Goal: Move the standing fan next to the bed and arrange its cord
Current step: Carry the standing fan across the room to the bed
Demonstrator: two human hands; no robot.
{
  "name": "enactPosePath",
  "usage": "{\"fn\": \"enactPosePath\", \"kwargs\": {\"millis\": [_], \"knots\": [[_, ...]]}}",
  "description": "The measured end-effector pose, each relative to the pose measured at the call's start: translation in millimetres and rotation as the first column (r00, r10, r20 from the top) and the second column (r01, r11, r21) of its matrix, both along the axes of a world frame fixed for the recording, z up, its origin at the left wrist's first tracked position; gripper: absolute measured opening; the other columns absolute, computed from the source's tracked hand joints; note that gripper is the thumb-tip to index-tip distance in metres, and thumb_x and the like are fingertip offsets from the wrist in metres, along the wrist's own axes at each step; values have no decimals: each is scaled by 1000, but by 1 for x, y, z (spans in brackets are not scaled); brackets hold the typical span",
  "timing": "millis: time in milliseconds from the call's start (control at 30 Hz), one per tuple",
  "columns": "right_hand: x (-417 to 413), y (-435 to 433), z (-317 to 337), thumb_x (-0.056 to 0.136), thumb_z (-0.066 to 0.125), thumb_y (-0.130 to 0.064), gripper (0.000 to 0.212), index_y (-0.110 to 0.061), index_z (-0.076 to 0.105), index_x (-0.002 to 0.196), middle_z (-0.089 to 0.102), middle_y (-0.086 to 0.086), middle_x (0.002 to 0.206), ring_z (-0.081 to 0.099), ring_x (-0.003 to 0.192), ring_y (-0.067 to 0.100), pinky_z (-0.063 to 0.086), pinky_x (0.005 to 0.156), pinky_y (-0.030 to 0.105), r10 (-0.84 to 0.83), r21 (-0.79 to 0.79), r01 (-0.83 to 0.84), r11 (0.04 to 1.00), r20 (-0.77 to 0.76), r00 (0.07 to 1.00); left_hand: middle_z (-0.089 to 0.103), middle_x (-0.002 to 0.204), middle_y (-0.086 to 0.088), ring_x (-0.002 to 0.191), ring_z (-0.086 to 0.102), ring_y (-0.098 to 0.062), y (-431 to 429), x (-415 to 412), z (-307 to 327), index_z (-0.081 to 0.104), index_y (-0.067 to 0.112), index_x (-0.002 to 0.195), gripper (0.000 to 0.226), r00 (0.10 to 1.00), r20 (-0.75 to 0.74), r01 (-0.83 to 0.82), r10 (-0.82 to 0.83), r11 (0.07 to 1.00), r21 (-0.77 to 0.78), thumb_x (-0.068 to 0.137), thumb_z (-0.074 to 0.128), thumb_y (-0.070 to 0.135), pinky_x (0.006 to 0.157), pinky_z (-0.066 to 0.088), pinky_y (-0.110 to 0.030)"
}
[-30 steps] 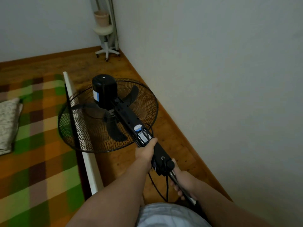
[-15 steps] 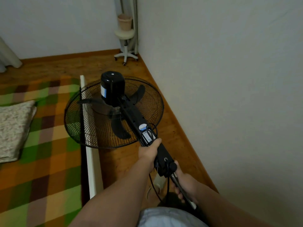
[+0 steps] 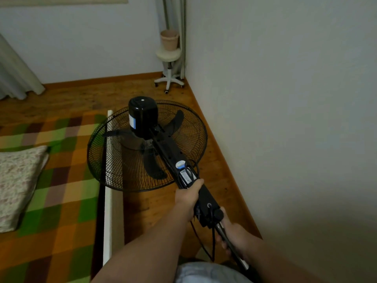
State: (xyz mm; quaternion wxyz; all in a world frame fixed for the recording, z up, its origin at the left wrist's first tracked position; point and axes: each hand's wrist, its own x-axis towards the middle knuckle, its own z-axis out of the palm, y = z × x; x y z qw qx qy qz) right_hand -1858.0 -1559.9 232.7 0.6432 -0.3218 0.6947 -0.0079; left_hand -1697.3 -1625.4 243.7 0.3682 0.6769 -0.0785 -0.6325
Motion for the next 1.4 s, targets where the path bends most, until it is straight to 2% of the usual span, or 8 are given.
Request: {"fn": "enactPosePath", "kwargs": {"millis": [133,500,633,833,967,1067,1133,1400], "knots": [[10,-36,0,72,15,-91,90,-13,59,68,54,3,56,48,48,17,42,55,27,27,-7,-27,1000,-14,1000,69,103,-12,88,69,-29,-33,11,-2,57,11,121,64,1000,11,-1,1,1000,4,72,87,39,65,56,-34],[92,-160,-6,87,7,-80,91,-13,66,71,62,2,61,57,63,18,47,69,29,99,19,-97,995,-101,990,71,100,-12,87,71,-31,-155,95,-13,60,11,110,54,1000,-13,29,-29,999,32,72,86,39,79,61,-45],[143,-211,-8,87,9,-80,90,-12,67,72,59,1,56,55,57,16,46,65,28,60,22,-59,998,-71,996,72,94,-12,82,71,-29,-206,147,-10,61,14,97,42,999,-19,44,-44,999,30,74,86,39,70,58,-37],[205,-273,-5,86,16,-82,88,-13,67,63,61,3,55,57,49,16,46,55,25,4,-28,-6,1000,-63,998,71,103,-12,90,71,-31,-271,208,2,62,13,111,50,999,-38,11,-11,1000,-9,72,86,34,88,59,-48],[225,-310,0,87,15,-81,87,-13,64,69,59,3,56,55,47,16,47,54,25,29,-4,-29,1000,-85,996,72,102,-12,89,72,-30,-307,228,4,62,14,112,52,999,-48,-15,14,1000,-13,71,87,35,82,61,-45],[240,-338,0,83,13,-85,89,-17,63,57,59,2,53,54,44,16,45,52,24,38,0,-38,999,-77,996,72,102,-11,88,72,-30,-333,242,2,62,14,112,53,998,-44,-44,44,999,-6,70,88,35,71,60,-38],[250,-359,-3,78,13,-89,92,-18,65,52,63,4,55,58,46,17,47,52,24,42,4,-42,999,-77,996,72,103,-11,89,72,-30,-352,251,-1,63,14,111,53,998,-28,-51,51,999,4,69,88,36,80,61,-43],[277,-476,-12,85,20,-83,86,-12,69,82,69,8,77,63,74,21,49,71,31,18,20,-16,1000,-104,994,73,95,-11,84,72,-29,-464,275,-5,64,15,94,38,997,37,-68,67,997,37,71,87,35,82,61,-45]]}}
